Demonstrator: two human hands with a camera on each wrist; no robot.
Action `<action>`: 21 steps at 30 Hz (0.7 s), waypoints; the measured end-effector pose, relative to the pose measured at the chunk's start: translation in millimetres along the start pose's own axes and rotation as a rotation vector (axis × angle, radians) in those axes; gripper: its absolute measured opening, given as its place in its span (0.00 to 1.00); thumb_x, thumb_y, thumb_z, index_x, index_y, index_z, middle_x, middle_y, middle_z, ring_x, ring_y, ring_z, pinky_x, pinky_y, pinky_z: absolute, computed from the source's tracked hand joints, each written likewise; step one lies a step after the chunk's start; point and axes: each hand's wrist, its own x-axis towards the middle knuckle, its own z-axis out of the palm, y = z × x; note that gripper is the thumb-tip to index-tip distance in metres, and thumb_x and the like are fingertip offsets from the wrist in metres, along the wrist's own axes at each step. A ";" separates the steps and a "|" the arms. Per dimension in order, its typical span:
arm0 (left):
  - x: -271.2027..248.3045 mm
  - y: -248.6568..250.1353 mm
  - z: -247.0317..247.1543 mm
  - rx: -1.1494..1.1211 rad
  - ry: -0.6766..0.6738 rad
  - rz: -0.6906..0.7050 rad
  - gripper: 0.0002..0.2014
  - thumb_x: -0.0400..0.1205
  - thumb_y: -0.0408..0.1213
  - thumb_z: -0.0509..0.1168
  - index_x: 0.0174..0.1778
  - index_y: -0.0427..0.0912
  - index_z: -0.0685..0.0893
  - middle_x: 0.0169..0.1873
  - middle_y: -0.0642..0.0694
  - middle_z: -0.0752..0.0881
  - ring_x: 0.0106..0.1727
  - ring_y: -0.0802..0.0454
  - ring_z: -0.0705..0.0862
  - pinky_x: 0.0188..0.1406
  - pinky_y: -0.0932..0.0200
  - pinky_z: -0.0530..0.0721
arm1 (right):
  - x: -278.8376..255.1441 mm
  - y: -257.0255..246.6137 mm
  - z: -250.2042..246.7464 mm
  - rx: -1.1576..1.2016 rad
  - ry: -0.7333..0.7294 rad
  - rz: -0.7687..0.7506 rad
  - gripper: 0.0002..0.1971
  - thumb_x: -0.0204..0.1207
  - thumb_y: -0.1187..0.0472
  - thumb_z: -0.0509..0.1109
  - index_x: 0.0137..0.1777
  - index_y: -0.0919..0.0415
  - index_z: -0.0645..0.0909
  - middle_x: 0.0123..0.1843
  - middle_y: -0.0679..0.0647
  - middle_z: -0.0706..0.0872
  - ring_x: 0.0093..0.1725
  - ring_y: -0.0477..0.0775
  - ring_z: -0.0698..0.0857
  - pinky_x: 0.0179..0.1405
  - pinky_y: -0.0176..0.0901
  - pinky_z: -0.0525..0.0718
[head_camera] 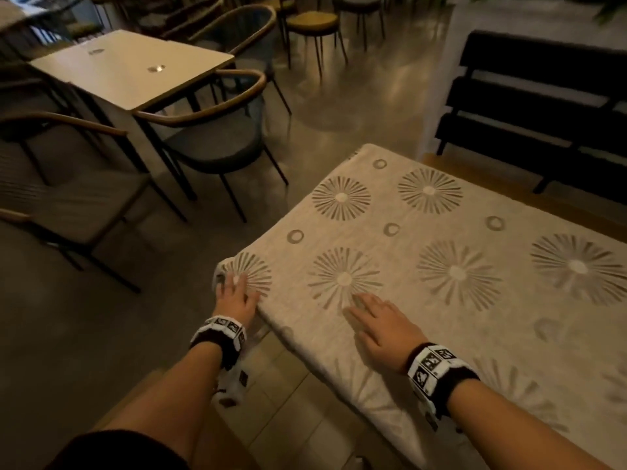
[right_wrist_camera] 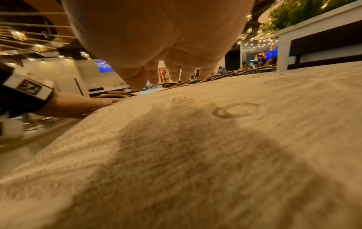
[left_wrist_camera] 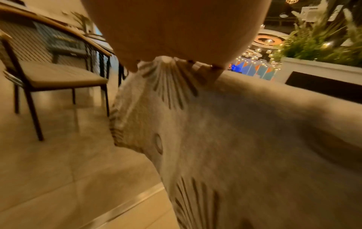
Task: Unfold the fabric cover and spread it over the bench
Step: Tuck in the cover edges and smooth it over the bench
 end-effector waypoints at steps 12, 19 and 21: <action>67.2 -5.3 -49.8 -0.499 -0.111 -0.537 0.36 0.84 0.63 0.46 0.75 0.35 0.73 0.74 0.31 0.73 0.69 0.32 0.77 0.67 0.44 0.74 | 36.8 30.6 -2.9 -0.119 0.050 -0.096 0.25 0.67 0.50 0.58 0.62 0.53 0.83 0.63 0.55 0.86 0.58 0.58 0.88 0.55 0.53 0.87; 72.7 12.0 -77.1 -0.137 0.070 -0.427 0.33 0.85 0.58 0.42 0.73 0.36 0.74 0.70 0.29 0.76 0.69 0.32 0.76 0.71 0.39 0.72 | 46.3 31.6 -12.0 -0.116 0.041 -0.119 0.22 0.62 0.53 0.70 0.59 0.53 0.81 0.61 0.55 0.85 0.55 0.60 0.86 0.46 0.52 0.85; 78.4 49.7 -80.4 -0.104 0.159 -0.178 0.29 0.83 0.57 0.48 0.67 0.38 0.79 0.67 0.34 0.80 0.66 0.34 0.78 0.68 0.40 0.76 | 49.7 26.3 -18.3 -0.086 0.009 -0.102 0.19 0.66 0.55 0.69 0.59 0.56 0.82 0.61 0.59 0.84 0.56 0.64 0.84 0.46 0.55 0.83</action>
